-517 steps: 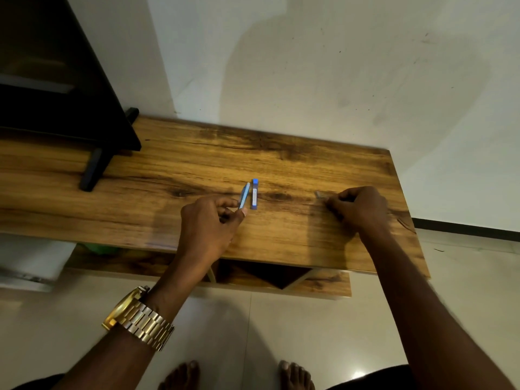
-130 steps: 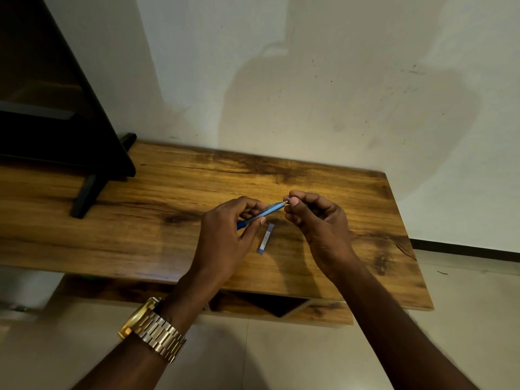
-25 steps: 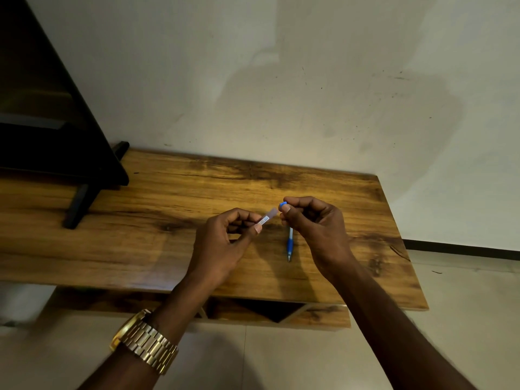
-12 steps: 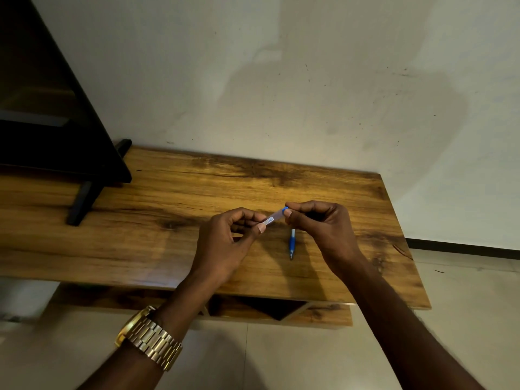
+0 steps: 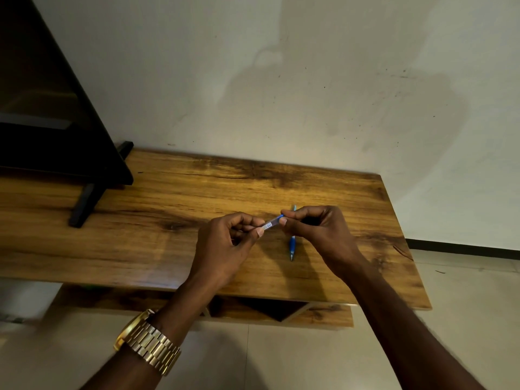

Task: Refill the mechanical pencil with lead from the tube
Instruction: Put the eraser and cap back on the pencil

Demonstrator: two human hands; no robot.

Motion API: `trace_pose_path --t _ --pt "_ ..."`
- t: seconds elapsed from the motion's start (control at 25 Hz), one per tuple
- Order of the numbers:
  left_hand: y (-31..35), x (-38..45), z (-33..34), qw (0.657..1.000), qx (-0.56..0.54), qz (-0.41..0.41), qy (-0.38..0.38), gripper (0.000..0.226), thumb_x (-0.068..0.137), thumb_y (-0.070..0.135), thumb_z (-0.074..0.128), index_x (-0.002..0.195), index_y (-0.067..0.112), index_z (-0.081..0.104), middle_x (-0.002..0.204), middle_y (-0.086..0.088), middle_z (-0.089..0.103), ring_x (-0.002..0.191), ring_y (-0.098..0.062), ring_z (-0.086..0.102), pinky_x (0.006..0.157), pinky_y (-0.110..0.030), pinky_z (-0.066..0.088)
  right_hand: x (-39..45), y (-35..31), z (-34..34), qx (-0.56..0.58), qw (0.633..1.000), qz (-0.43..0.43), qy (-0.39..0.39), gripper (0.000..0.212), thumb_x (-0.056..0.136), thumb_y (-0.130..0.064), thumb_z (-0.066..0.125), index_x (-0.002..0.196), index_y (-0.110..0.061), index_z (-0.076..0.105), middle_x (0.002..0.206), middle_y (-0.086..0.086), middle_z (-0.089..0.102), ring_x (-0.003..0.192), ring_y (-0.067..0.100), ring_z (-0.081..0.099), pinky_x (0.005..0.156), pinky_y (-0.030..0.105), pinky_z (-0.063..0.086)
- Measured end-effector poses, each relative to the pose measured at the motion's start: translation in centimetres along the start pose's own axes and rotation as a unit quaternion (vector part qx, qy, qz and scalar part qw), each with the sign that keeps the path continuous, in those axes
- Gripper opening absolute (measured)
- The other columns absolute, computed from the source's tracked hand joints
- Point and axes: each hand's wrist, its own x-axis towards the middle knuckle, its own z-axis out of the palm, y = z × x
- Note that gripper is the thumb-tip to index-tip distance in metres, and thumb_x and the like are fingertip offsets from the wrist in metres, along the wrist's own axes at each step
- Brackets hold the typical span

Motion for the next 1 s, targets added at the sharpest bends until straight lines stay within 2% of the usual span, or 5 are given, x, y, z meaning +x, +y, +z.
trace_pose_path --t 0.28,0.48,0.72,0.84,1.0 --pt "-0.3 1.1 -1.2 0.997 0.025 -0.035 0.072 0.010 0.092 0.025 0.085 0.102 0.027 0.083 0.094 0.014 0.081 0.086 0.002 0.075 0.069 -0.015 0.057 0.9 0.2 0.4 -0.248 0.939 -0.042 0.237 0.029 0.097 -0.041 0.081 0.119 -0.023 0.082 0.089 -0.012 0.080 0.083 0.001 0.076 0.081 0.029 0.066" --pt "-1.1 0.8 -0.7 0.989 0.109 -0.030 0.097 0.013 0.088 0.023 0.088 0.090 0.030 0.078 0.079 0.021 0.072 0.072 0.006 0.072 0.056 -0.008 0.049 1.0 2.1 1.4 -0.473 0.870 0.018 0.142 0.065 0.093 -0.047 0.082 0.144 -0.011 0.065 0.119 0.007 0.073 0.101 0.018 0.071 0.089 0.038 0.063" --pt "-1.7 1.0 -0.1 0.971 0.218 -0.061 0.080 0.011 0.088 0.029 0.088 0.089 0.032 0.078 0.072 0.020 0.068 0.067 0.004 0.064 0.054 -0.016 0.038 1.3 2.3 2.2 -0.529 0.842 -0.010 0.105 0.037 0.098 -0.022 0.071 0.132 -0.006 0.069 0.117 0.014 0.073 0.102 0.027 0.069 0.076 0.030 0.050" --pt "-1.9 1.2 -0.2 0.966 0.236 -0.066 0.087 0.013 0.088 0.035 0.087 0.083 0.035 0.075 0.068 0.019 0.067 0.064 0.003 0.063 0.052 -0.020 0.038 1.3 1.7 1.7 -0.476 0.874 0.010 0.103 0.034 0.099 -0.019 0.070 0.131 -0.009 0.073 0.104 0.004 0.075 0.090 0.018 0.070 0.078 0.033 0.060" --pt "-1.9 1.6 0.3 0.966 0.241 -0.057 0.069 0.018 0.094 0.049 0.078 0.086 0.034 0.071 0.073 0.018 0.068 0.069 0.003 0.063 0.055 -0.023 0.044 1.1 0.0 1.5 -0.091 0.977 0.082 0.175 0.011 0.109 -0.022 0.061 0.105 -0.025 0.071 0.096 -0.004 0.070 0.090 0.017 0.072 0.080 0.036 0.064"
